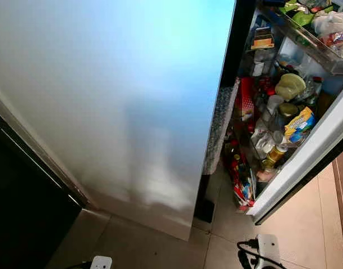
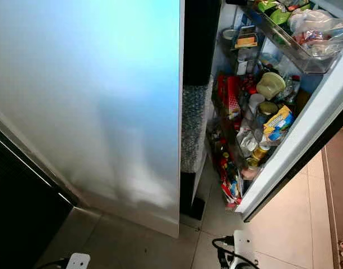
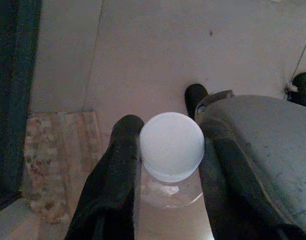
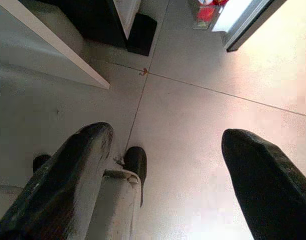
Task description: Restocking fridge
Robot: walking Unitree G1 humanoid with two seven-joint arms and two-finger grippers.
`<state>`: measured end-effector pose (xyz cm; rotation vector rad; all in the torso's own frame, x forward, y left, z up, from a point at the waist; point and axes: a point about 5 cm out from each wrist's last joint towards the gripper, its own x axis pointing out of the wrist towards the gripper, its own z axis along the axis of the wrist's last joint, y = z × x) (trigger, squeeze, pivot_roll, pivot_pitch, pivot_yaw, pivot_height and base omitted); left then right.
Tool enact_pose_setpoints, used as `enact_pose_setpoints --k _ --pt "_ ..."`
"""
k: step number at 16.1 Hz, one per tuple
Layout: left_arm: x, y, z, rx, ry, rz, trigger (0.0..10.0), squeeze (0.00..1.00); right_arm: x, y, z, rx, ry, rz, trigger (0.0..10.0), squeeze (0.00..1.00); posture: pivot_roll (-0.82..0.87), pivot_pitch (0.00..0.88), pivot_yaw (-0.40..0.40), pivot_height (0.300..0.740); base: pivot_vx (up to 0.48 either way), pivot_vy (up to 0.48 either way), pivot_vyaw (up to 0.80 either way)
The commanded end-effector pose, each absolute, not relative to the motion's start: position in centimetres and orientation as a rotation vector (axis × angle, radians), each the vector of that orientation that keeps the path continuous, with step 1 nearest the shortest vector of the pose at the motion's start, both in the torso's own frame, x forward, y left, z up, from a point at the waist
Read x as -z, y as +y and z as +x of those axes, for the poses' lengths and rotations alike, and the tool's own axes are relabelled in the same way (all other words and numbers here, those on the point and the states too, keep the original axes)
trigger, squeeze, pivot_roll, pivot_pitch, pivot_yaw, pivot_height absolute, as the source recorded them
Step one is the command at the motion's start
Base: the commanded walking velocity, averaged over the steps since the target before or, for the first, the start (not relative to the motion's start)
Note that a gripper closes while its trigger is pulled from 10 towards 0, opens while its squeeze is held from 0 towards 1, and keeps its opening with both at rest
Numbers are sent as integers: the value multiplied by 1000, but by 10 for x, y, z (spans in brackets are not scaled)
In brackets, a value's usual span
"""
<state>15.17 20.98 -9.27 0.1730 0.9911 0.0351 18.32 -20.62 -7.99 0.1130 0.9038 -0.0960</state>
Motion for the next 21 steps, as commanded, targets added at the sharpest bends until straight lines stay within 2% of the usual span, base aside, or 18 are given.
enact_pose_setpoints --k 1,9,13,18,20,21 --pt "96 213 144 -55 1026 168 10000 0 83 -205 178 94 916 114 10000 0 -15 90 13 740 0 -416 0" --pt "95 212 146 -42 1022 177 10000 0 83 -198 179 69 912 112 10000 0 -18 81 21 740 0 -394 0" --pt "95 214 146 -54 1024 171 10000 0 78 -199 188 76 869 116 10000 0 -16 92 20 740 0 0 586" --pt "96 213 144 -51 1030 170 10000 0 65 -204 210 82 786 108 10000 0 -24 107 24 740 0 0 0" --pt "95 212 145 -50 1026 172 10000 0 54 -205 226 59 713 80 10000 0 -24 108 24 740 0 0 0" --pt "95 212 145 -48 1026 176 10000 0 44 -213 237 104 652 78 10000 0 -25 111 26 740 0 0 0"
